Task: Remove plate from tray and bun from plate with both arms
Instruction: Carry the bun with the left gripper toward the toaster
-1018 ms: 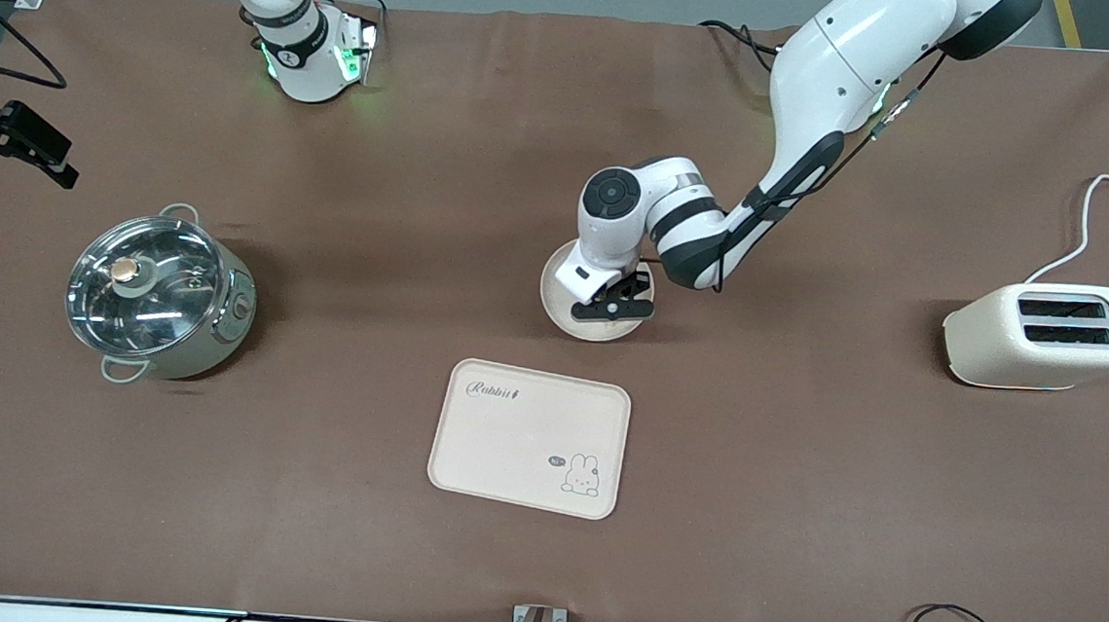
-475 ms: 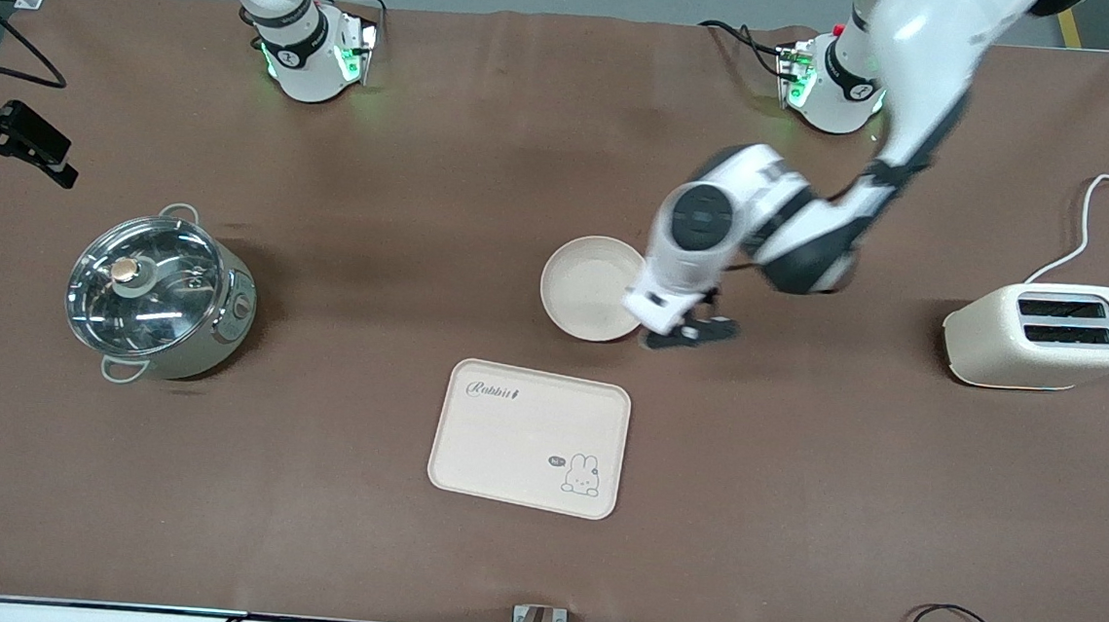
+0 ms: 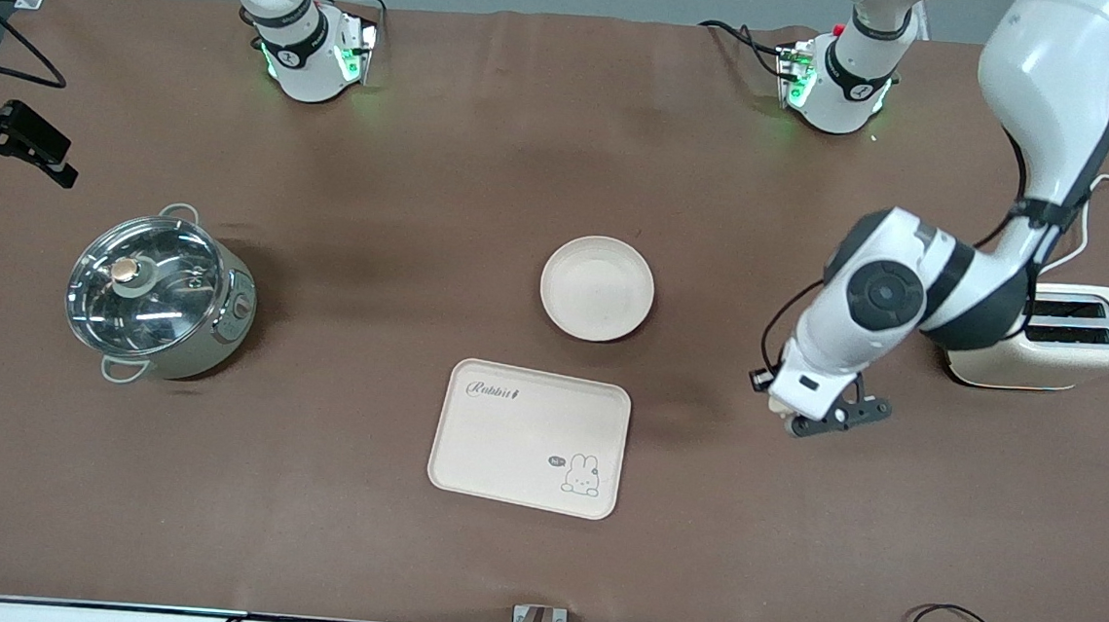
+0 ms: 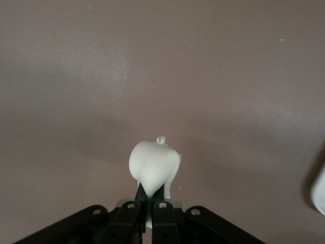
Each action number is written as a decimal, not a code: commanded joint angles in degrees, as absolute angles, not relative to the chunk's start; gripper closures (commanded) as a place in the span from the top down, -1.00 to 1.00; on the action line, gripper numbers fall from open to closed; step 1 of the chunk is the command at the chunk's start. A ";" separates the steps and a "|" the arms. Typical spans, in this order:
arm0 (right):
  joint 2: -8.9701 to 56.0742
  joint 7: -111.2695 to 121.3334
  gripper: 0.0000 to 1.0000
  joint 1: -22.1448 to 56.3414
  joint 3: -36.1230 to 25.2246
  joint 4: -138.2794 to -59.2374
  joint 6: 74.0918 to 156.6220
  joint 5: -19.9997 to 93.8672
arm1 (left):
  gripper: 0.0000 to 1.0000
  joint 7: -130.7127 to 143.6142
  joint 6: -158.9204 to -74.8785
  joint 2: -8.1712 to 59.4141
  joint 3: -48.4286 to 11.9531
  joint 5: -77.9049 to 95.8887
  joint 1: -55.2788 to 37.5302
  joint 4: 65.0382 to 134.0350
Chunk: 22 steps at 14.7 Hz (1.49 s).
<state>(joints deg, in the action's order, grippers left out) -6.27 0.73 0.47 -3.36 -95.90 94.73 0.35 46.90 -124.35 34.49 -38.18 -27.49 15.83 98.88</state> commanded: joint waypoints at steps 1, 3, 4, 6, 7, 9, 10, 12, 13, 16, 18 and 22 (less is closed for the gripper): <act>-6.24 -0.26 1.00 0.53 -3.16 -95.45 93.96 -0.70 | -0.99 40.98 -127.08 38.49 -38.59 -28.83 18.01 98.17; -6.24 -0.18 1.00 0.53 -3.16 -95.45 93.96 -0.70 | -0.99 38.77 -127.96 39.81 -38.06 -28.92 19.33 98.00; -6.24 -0.26 1.00 0.53 -3.16 -95.45 93.96 -0.70 | -0.99 38.06 -129.27 40.42 -37.97 -28.83 19.68 97.91; -6.24 -0.18 1.00 0.53 -3.16 -95.45 93.96 -0.70 | -0.98 37.27 -129.46 41.22 -37.88 -28.83 19.25 97.47; -6.24 -0.26 1.00 0.44 -3.16 -95.45 93.96 -0.70 | -0.97 36.92 -129.55 42.44 -37.88 -28.83 19.34 97.47; -6.24 -0.18 1.00 0.44 -3.16 -95.45 93.96 -0.70 | -0.94 36.91 -129.64 42.89 -37.88 -28.83 19.25 97.47; -6.24 -0.18 1.00 0.44 -3.16 -95.45 93.96 -0.70 | -0.89 36.83 -129.64 43.15 -37.88 -28.83 19.25 97.47; -6.24 -0.18 1.00 0.44 -3.16 -95.45 93.96 -0.70 | -0.88 36.83 -129.64 44.64 -37.88 -28.92 19.42 97.47; -6.24 -0.18 1.00 0.44 -3.16 -95.45 93.96 -0.70 | -0.88 36.91 -129.73 44.65 -37.88 -28.83 19.25 97.47; -6.24 -0.18 1.00 0.44 -3.16 -95.45 94.04 -0.53 | -0.43 36.83 -129.73 44.74 -37.88 -28.83 19.34 97.38; -6.24 -0.09 1.00 0.44 -3.16 -95.45 94.04 -0.53 | 0.16 36.74 -130.51 44.74 -36.66 -28.83 19.34 97.38; -6.33 -0.17 1.00 0.70 -3.16 -95.45 93.87 -0.53 | 1.00 37.09 -130.96 44.21 -36.30 -28.74 19.34 95.89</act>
<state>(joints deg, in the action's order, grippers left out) -6.27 0.65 0.47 -3.36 -95.90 94.57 0.34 37.29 -130.82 44.43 -36.42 -27.85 19.65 97.47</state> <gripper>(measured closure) 0.000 0.339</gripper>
